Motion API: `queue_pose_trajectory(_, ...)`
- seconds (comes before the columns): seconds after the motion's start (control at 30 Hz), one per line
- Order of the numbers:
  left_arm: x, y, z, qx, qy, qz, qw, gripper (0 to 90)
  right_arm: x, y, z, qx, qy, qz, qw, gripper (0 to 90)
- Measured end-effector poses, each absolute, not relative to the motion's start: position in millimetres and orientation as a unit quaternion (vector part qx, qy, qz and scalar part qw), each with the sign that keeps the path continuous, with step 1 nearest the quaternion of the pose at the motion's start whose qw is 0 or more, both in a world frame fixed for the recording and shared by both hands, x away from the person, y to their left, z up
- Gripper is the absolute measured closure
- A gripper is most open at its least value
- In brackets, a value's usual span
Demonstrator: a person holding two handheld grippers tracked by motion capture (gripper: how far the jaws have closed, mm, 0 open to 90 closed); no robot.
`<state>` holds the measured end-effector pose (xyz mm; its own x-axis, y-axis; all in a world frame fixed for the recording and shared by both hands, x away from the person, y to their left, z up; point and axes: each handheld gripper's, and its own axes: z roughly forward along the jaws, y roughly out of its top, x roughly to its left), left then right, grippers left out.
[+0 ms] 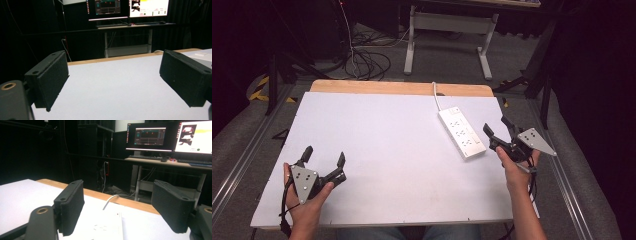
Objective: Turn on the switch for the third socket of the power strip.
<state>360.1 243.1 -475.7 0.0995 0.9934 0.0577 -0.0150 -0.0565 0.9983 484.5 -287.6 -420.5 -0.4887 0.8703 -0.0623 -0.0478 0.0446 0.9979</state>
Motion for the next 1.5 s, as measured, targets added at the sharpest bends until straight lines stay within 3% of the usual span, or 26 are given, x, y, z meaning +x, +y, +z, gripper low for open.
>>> queue_pose_trajectory(0.33, 360, 244, -475, 0.535, 0.457, 0.491, 0.514, 9.1, 476, -293, -425, 0.327, 0.612, 0.606, 0.387, 20.8)
queue_pose_trajectory(0.73, 360, 245, -475, 0.532, 0.459, 0.492, 0.514, 9.1, 462, -296, -432, 0.322, 0.605, 0.609, 0.4, 2.8)
queue_pose_trajectory(1.5, 360, 246, -475, 0.529, 0.462, 0.491, 0.515, 7.8, 458, -297, -442, 0.301, 0.612, 0.624, 0.382, 0.0)
